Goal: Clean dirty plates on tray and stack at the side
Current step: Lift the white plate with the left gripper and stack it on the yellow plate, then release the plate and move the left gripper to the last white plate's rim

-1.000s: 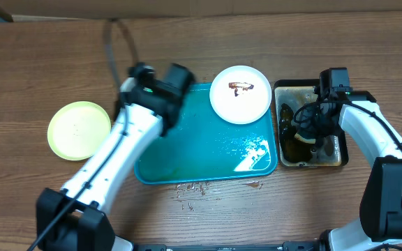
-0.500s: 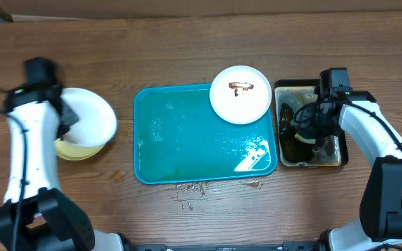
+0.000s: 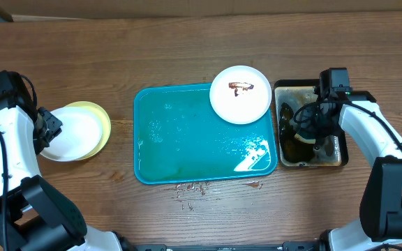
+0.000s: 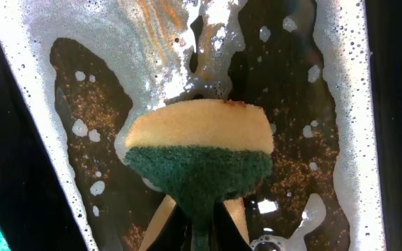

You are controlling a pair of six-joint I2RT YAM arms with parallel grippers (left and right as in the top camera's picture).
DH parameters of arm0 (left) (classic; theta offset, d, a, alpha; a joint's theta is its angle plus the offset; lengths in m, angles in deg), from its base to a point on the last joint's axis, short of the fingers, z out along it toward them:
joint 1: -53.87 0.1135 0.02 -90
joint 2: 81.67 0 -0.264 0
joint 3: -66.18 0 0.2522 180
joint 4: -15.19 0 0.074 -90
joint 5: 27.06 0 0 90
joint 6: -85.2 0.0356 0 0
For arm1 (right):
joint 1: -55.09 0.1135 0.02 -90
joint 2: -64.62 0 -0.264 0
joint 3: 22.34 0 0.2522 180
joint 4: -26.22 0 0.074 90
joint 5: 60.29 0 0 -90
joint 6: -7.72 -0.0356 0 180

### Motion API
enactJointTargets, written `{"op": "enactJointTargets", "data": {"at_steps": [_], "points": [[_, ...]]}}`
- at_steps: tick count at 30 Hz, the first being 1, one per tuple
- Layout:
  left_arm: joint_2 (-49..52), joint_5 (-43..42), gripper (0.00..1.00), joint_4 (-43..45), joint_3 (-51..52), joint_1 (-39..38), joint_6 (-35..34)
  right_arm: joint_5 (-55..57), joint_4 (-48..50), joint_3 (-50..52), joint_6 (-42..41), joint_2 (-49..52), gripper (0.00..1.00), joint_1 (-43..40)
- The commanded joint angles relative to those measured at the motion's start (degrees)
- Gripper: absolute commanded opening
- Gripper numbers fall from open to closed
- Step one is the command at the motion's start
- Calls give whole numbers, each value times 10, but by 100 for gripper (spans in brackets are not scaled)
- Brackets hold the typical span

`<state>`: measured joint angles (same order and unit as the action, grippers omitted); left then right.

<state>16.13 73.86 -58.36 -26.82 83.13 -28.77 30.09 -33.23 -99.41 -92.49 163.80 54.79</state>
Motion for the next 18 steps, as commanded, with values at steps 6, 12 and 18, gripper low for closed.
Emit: {"op": "enactJointTargets", "data": {"at_steps": [6,12,18], "points": [[3,-237,50,-4,-11,-18,75,-1,2,0,5,0,4,0],[3,-342,54,5,-11,-105,132,-1,2,0,7,0,4,0],[3,-424,95,80,-11,-256,139,-1,2,0,7,0,4,0]]}}
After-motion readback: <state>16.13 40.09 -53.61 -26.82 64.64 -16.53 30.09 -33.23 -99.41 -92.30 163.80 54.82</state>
